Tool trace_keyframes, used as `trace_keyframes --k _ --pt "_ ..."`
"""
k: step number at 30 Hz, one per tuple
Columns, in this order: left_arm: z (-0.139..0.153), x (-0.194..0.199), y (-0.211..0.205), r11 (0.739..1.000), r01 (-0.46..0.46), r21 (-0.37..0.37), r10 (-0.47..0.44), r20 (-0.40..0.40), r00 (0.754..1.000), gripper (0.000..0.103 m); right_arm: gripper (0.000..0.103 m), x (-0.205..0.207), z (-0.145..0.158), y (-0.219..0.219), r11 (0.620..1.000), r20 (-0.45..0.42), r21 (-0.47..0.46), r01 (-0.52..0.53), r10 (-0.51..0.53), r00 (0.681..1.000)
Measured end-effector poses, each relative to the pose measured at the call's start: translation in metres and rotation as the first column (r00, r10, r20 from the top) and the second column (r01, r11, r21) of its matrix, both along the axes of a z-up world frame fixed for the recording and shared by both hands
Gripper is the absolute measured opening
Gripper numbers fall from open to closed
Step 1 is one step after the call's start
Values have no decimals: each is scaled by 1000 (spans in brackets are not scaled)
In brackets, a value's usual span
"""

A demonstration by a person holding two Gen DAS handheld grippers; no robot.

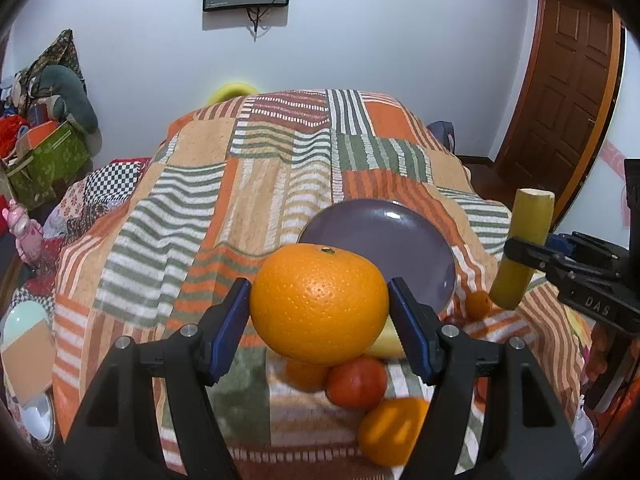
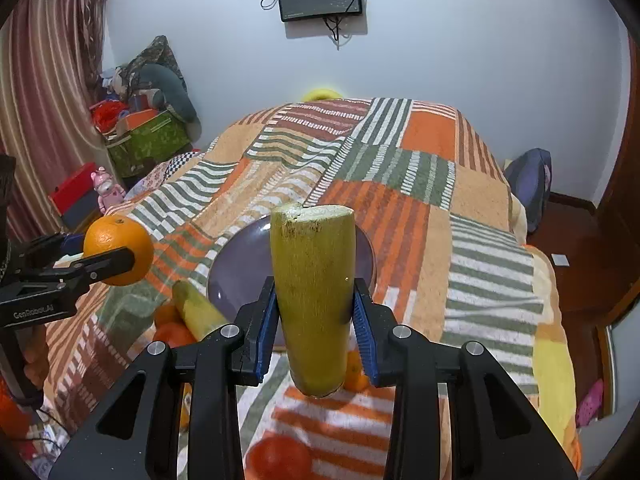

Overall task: Organize fruits
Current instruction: 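Carry the orange with the left tool while the right tool carries the corn over the plate, then lower the orange onto the plate and open the left tool while the right releases the corn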

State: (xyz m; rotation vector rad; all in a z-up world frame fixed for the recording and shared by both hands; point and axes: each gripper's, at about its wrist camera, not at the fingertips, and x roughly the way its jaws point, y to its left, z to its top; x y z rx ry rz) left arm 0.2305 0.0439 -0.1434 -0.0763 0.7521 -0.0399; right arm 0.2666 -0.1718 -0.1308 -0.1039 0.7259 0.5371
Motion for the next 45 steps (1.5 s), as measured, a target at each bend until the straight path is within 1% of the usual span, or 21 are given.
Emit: trace_keyframes --k 6,8,12,15,24,28,30,32,37,41,45 --pt "-5 26 -1 999 28 -27 -29 -16 999 69 32 20 -8 9 1000 -11 -22 -5 5 1000" --pt "-9 35 -2 999 35 -22 -35 -22 999 69 32 25 -10 11 1000 -20 -30 -3 3 1000" --pt "-18 52 -4 999 43 -8 -43 -37 998 69 32 40 -19 16 998 -39 -54 9 -11 999" --pt "-26 65 -3 999 44 -14 -44 -52 998 69 32 51 -26 21 997 -59 -75 6 -10 998" --pt "-50 96 -3 998 59 -32 -62 -106 992 69 32 69 -39 41 992 -75 -123 -34 25 997" --pt "-56 106 -6 997 76 -21 -78 -128 989 69 32 81 -46 49 990 -88 -136 -39 27 996" --pt "-59 111 -5 995 88 -50 -95 -153 984 69 32 85 -49 51 992 -105 -121 -38 25 994" --pt "-63 116 -4 993 92 -78 -104 -173 979 69 32 87 -52 54 992 -110 -125 -35 22 994" --pt "-72 123 -6 995 86 -47 -94 -195 976 69 32 91 -61 60 989 -137 -140 -43 24 990" --pt "-78 126 -6 995 84 -49 -93 -213 973 69 32 95 -68 63 986 -149 -161 -43 18 989" --pt "-79 126 -6 995 83 -47 -91 -213 973 69 32 97 -75 65 983 -161 -177 -46 17 987"
